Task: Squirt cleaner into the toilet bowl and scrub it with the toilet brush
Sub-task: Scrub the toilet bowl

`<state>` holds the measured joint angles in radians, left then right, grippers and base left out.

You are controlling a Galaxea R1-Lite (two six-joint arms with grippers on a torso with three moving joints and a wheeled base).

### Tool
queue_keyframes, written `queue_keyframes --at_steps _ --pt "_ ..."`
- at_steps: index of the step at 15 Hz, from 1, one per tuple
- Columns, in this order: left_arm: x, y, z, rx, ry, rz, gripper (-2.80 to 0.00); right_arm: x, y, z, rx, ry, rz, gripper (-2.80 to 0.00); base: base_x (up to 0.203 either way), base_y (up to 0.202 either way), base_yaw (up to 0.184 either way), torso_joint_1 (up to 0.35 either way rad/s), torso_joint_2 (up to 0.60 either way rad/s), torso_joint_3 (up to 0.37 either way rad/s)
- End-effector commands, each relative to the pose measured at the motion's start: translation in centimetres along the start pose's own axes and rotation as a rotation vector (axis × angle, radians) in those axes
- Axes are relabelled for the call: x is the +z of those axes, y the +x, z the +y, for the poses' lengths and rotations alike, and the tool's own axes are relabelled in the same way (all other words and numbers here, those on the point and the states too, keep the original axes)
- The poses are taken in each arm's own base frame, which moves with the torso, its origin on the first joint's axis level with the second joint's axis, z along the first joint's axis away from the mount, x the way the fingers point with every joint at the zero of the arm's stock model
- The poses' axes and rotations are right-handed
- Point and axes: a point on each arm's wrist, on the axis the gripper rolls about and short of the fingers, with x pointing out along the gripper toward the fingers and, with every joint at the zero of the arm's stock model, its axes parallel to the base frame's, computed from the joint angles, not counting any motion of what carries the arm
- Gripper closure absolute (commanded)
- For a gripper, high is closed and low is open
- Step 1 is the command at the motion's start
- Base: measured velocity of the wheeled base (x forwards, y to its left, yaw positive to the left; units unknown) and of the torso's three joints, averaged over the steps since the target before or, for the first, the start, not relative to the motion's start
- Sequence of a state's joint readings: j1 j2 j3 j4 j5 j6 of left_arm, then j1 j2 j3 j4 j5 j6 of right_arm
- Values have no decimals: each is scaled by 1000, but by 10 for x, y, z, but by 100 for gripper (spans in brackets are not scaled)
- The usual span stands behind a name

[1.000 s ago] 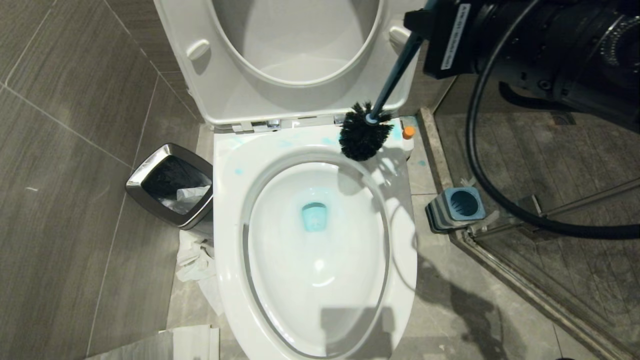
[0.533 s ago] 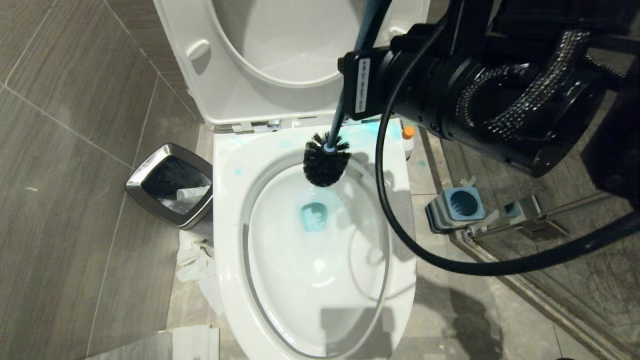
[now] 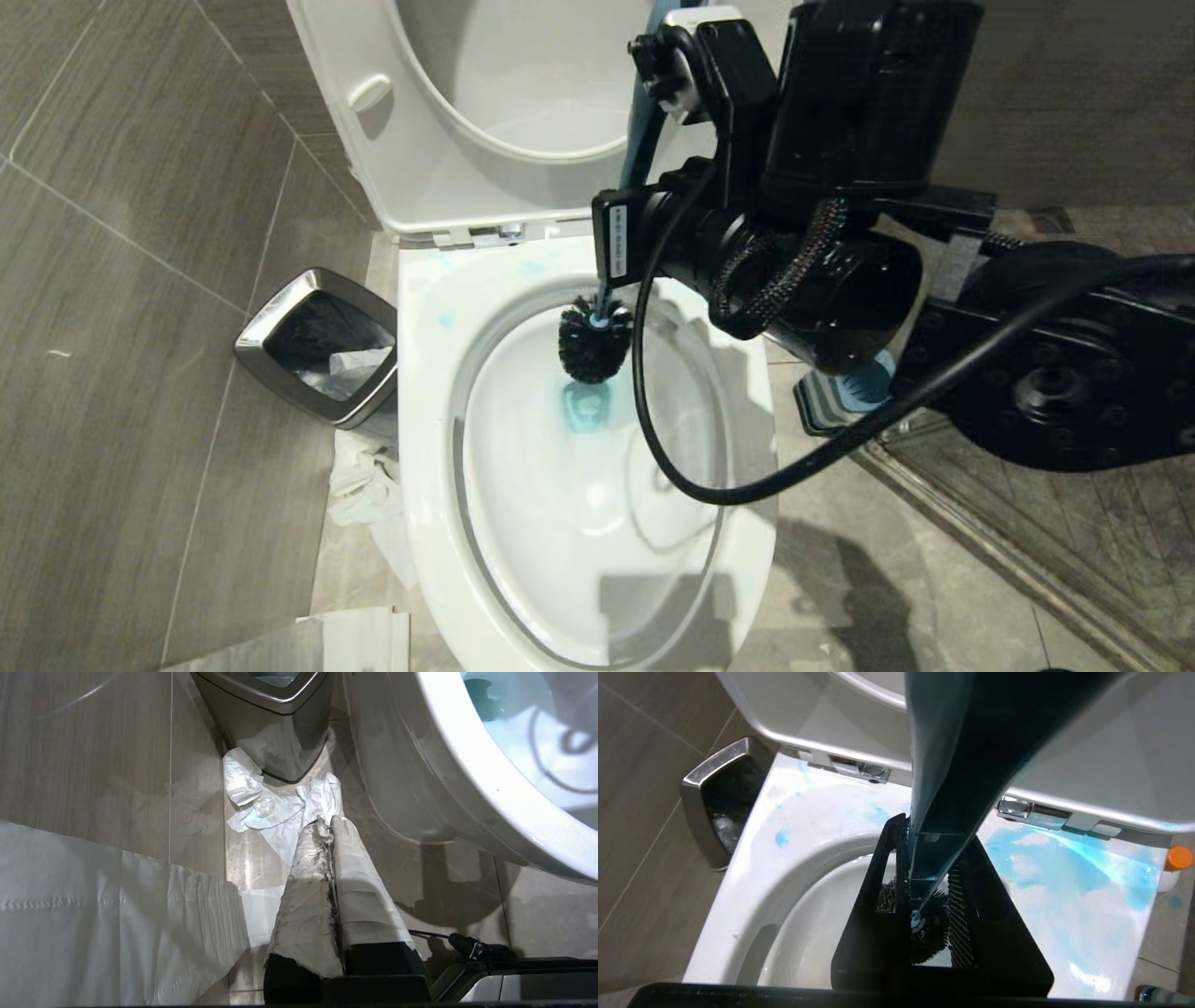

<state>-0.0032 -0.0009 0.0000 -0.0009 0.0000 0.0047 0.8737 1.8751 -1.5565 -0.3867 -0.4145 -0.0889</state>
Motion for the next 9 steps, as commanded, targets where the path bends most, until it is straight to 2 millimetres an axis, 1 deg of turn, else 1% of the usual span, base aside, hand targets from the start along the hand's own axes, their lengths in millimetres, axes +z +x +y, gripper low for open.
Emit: queue_keyframes --at_steps 1,4,7,9 --pt "0 0 0 0 0 0 0 -19 21 5 -13 -13 28 0 0 0 0 0 0 0" --pt "0 0 0 0 0 0 0 -26 35 12 -13 -11 27 0 0 0 0 0 0 0" --pt "0 0 0 0 0 0 0 -29 52 20 -12 -3 4 0 0 0 0 0 0 0" --pt "0 0 0 0 0 0 0 -34 60 30 2 -3 1 0 0 0 0 0 0 0"
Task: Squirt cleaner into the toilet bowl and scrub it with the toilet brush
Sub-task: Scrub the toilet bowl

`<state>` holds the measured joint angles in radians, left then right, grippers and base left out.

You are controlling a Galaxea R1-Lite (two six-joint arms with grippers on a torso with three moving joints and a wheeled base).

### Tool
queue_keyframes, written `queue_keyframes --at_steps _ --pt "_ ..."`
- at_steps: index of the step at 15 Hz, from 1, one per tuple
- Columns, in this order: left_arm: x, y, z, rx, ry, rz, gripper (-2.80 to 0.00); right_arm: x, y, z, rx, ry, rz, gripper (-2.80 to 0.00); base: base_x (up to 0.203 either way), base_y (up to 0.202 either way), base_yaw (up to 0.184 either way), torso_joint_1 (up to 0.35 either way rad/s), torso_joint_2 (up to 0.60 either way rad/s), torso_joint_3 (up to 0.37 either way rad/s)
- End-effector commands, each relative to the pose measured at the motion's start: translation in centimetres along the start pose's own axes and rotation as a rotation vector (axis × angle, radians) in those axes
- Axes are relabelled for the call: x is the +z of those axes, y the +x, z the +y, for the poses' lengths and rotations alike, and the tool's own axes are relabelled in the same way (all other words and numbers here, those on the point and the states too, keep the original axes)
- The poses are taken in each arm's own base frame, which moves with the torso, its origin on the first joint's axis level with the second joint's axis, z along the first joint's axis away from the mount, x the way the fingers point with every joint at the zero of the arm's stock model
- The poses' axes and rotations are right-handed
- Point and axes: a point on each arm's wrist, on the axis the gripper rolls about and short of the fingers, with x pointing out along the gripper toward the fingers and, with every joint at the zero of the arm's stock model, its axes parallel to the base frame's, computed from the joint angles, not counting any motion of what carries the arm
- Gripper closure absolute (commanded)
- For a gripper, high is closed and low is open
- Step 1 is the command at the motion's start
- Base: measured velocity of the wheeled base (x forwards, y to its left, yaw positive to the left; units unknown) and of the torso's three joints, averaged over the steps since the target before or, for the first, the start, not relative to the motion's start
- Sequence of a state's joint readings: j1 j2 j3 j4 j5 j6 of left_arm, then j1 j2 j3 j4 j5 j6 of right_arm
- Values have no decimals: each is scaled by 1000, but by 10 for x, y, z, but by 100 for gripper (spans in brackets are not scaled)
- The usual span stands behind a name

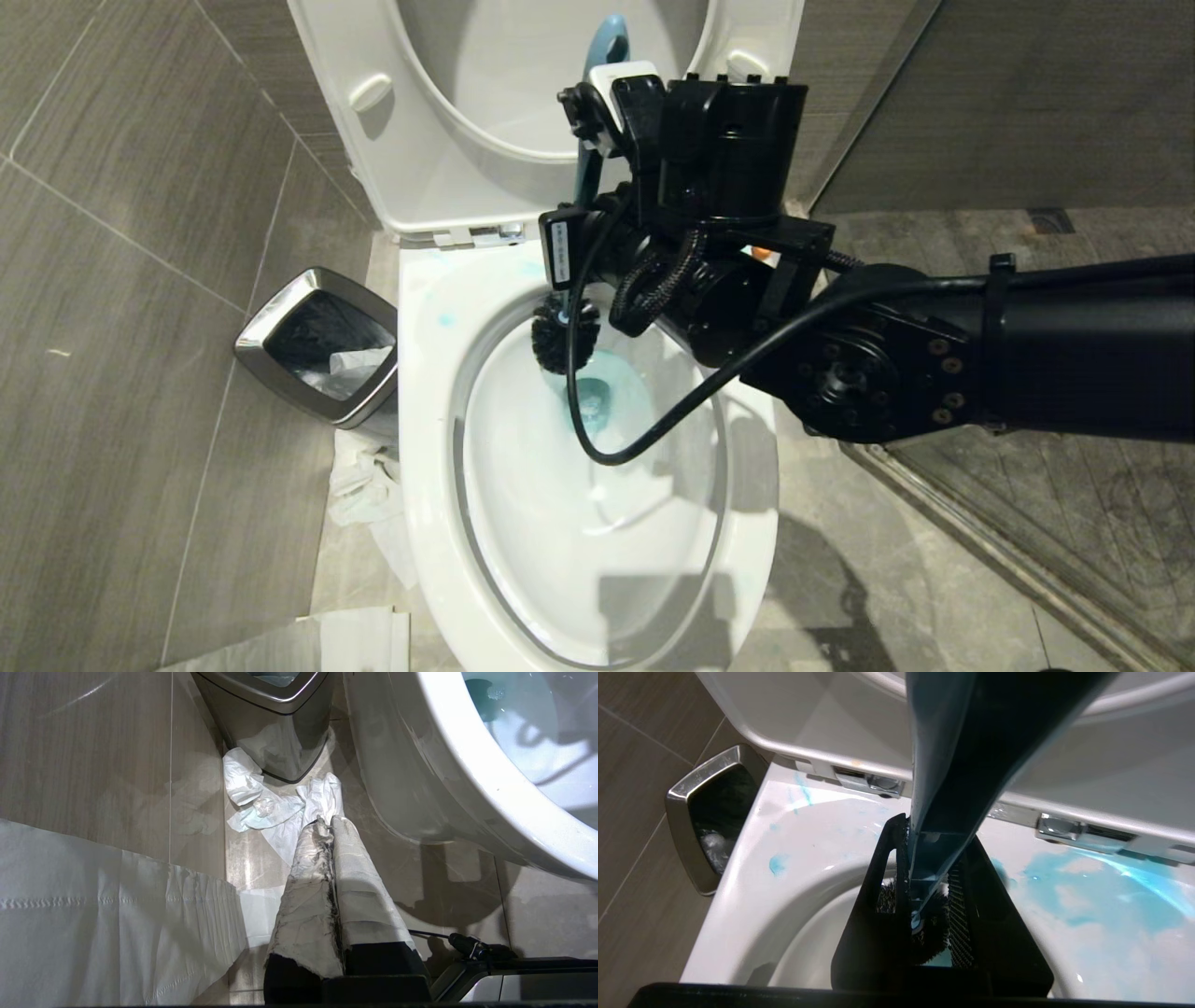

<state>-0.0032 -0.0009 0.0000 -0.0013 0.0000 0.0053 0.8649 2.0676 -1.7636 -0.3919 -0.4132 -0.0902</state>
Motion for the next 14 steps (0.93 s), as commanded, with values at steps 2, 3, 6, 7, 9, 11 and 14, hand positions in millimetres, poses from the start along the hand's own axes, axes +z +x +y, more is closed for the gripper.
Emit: queue_keyframes --at_steps 2,3,6,7,9,11,14 --pt "0 0 0 0 1 1 0 -21 4 30 56 -14 37 0 0 0 0 0 0 0" --pt "0 0 0 0 2 1 0 -26 -1 40 79 -19 53 0 0 0 0 0 0 0" --pt "0 0 0 0 5 1 0 -27 -24 49 111 -23 89 0 0 0 0 0 0 0" --pt "0 0 0 1 5 1 0 -26 -33 47 112 -21 102 0 0 0 0 0 0 0" --pt "0 0 0 0 5 1 0 -30 -56 39 110 -28 139 0 0 0 0 0 0 0" --pt "0 0 0 -1 5 1 0 -34 -83 26 110 -36 161 0 0 0 0 0 0 0" --pt "0 0 0 -1 5 1 0 -29 -117 5 104 -29 154 0 0 0 0 0 0 0"
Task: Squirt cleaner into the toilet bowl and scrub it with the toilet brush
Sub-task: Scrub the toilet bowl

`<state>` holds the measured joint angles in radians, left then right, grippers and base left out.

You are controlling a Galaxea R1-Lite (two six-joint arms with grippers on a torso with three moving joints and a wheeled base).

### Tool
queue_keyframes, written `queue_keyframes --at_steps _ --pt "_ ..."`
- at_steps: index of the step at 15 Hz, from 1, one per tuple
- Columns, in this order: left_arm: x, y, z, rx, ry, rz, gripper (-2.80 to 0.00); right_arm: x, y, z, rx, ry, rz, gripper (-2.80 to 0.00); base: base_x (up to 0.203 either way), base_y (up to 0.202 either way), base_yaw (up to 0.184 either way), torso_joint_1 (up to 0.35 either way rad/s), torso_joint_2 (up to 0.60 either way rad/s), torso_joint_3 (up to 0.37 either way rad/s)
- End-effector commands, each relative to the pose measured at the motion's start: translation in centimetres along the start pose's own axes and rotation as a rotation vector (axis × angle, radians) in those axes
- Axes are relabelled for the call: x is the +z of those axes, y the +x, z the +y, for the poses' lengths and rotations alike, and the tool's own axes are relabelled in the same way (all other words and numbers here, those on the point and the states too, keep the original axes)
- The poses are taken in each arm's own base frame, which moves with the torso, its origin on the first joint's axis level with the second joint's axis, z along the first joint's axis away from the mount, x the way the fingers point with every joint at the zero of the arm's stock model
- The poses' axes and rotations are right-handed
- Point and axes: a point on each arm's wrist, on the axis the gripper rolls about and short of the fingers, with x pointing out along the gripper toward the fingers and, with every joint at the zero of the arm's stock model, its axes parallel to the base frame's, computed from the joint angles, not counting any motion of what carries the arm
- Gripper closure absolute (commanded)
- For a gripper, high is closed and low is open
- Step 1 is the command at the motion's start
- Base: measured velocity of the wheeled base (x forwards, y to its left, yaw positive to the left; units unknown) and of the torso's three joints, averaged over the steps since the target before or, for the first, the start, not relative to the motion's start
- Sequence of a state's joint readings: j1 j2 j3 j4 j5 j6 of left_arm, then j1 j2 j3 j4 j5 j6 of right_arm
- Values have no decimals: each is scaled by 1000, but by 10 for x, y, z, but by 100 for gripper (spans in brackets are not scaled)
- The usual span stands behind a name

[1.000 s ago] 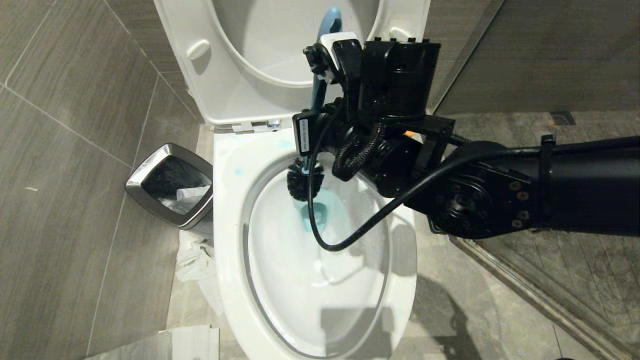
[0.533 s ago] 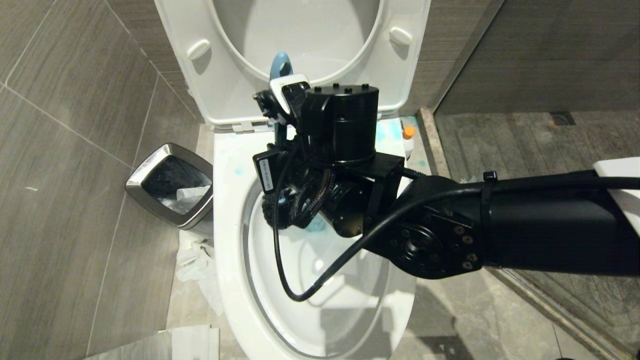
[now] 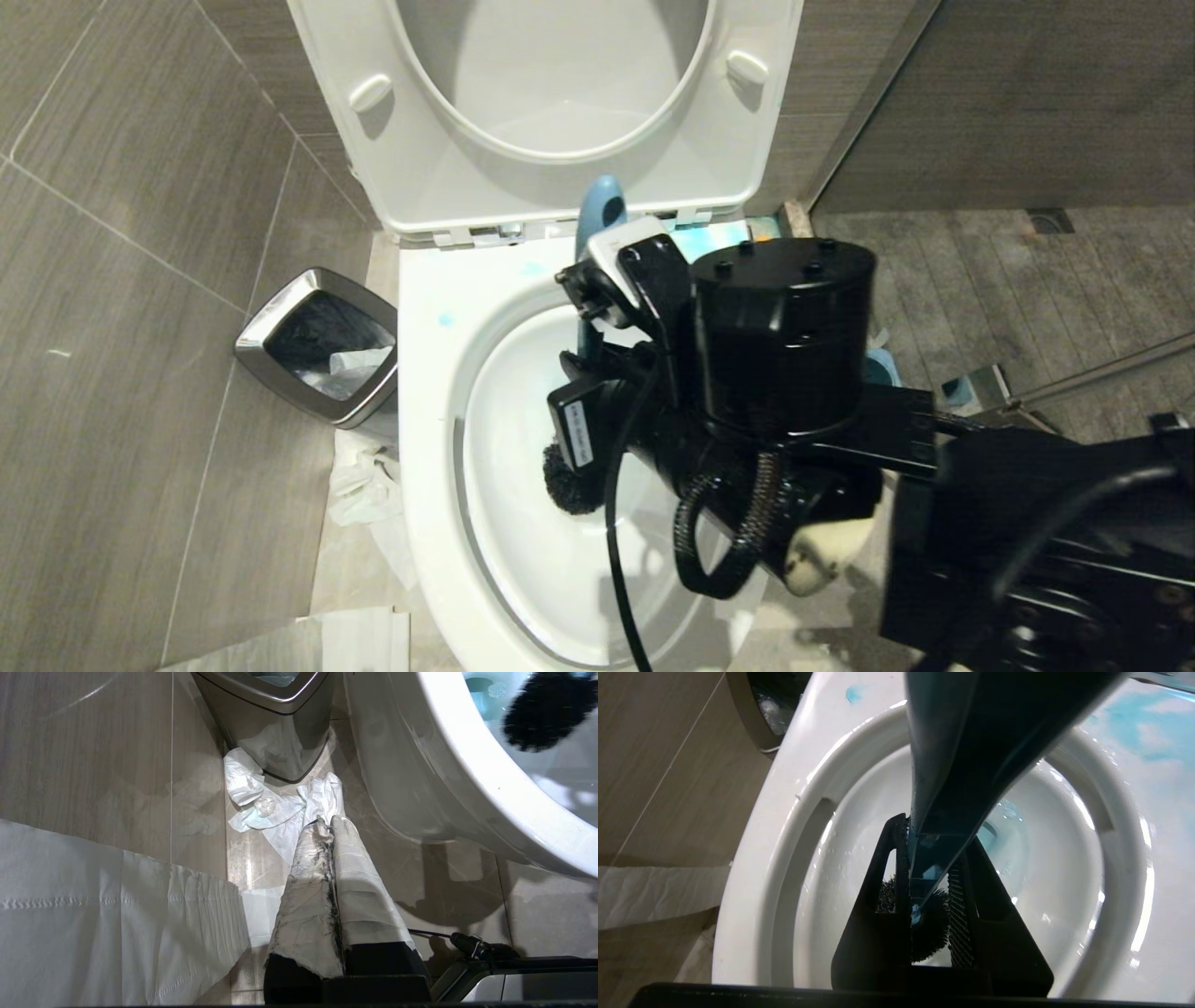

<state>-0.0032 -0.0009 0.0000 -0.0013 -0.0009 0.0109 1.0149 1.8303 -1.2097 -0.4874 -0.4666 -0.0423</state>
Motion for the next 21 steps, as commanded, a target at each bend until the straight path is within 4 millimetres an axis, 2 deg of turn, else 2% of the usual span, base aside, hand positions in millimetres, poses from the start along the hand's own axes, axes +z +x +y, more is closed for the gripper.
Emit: queue_keyframes --at_steps 1,6,11,13,17,21 --pt "0 0 0 0 0 1 0 15 -34 -19 -14 24 -47 0 0 0 0 0 0 0" --pt "0 0 0 -1 -2 1 0 18 -40 -36 -72 27 -54 0 0 0 0 0 0 0" --pt "0 0 0 -1 -3 1 0 18 -24 -68 -182 19 -50 0 0 0 0 0 0 0" --pt "0 0 0 0 -3 1 0 18 -16 -68 -190 22 -51 0 0 0 0 0 0 0" --pt "0 0 0 1 -5 2 0 31 8 -62 -199 37 -93 0 0 0 0 0 0 0" --pt "0 0 0 1 -5 1 0 25 36 -53 -199 34 -88 0 0 0 0 0 0 0"
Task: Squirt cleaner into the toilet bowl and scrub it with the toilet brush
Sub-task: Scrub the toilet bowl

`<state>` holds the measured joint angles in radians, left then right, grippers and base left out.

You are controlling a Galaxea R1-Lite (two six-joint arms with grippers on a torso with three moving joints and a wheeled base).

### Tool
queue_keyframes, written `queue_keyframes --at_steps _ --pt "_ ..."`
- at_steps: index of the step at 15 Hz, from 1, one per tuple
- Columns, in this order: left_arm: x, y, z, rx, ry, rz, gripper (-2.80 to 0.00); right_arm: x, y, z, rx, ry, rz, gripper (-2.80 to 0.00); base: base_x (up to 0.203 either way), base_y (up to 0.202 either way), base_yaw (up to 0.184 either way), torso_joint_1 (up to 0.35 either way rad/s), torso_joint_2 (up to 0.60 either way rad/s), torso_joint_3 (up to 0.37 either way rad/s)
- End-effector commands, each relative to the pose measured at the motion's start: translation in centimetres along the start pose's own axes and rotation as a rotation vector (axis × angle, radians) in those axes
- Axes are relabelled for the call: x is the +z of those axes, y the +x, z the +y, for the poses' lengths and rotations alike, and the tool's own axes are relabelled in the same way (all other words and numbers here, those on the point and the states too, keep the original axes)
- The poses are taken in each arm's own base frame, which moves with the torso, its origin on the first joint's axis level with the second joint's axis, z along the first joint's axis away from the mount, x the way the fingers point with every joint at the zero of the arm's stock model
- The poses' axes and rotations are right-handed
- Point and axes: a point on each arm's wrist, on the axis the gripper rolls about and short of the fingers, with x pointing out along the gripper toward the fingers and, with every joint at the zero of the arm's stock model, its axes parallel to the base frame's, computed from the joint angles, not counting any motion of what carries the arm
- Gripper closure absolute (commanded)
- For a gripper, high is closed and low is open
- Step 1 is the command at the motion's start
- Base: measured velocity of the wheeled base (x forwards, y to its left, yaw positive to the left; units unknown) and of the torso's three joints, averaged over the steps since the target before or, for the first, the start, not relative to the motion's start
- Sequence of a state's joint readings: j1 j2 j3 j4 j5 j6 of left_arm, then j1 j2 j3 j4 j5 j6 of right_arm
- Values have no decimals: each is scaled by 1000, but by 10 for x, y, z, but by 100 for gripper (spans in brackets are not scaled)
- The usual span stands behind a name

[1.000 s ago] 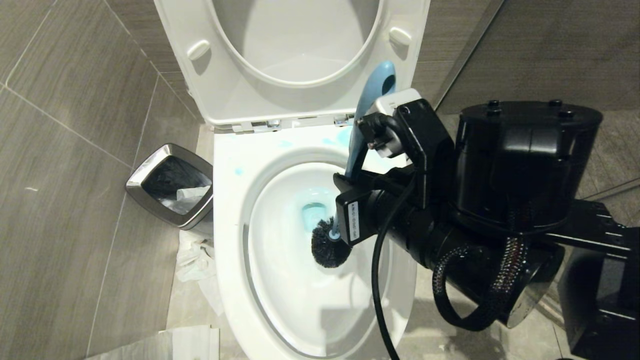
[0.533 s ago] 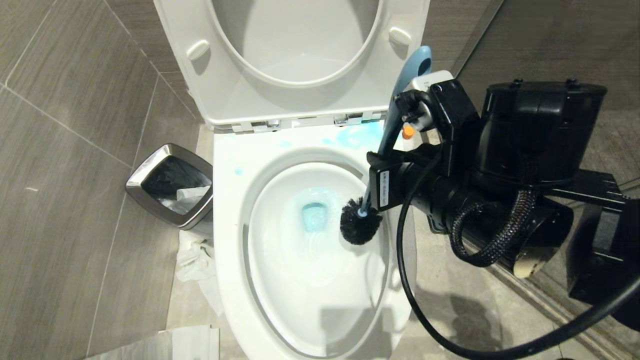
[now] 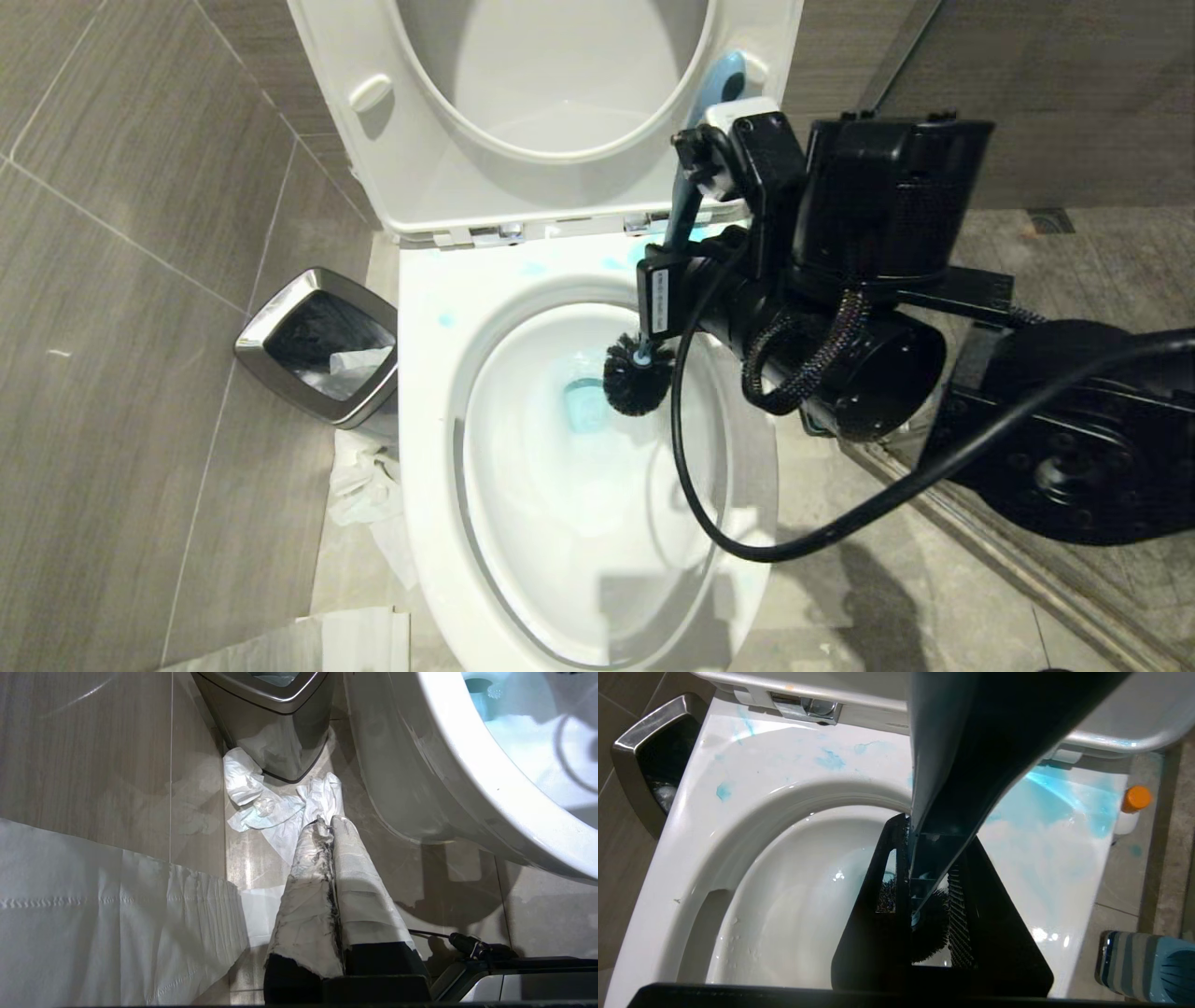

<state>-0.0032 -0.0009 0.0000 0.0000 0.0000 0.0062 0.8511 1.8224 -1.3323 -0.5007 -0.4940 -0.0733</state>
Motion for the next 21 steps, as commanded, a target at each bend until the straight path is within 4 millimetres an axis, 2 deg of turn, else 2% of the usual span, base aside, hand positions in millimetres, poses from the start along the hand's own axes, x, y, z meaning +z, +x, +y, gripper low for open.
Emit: queue_keyframes --at_steps 1,7,11,14,15,17,21 --pt "0 0 0 0 0 1 0 -15 21 13 -1 -12 22 0 0 0 0 0 0 0" --pt "0 0 0 2 0 1 0 -19 53 33 -2 -14 -54 0 0 0 0 0 0 0" --pt "0 0 0 2 -2 1 0 -23 54 71 71 -14 -74 0 0 0 0 0 0 0" --pt "0 0 0 0 -2 1 0 -24 38 96 135 -26 -70 0 0 0 0 0 0 0" --pt "0 0 0 0 0 1 0 -25 32 98 147 -30 -63 0 0 0 0 0 0 0" --pt "0 0 0 0 0 1 0 -28 15 98 174 -50 -34 0 0 0 0 0 0 0" --pt "0 0 0 0 3 -1 0 -37 -39 86 248 -105 41 0 0 0 0 0 0 0"
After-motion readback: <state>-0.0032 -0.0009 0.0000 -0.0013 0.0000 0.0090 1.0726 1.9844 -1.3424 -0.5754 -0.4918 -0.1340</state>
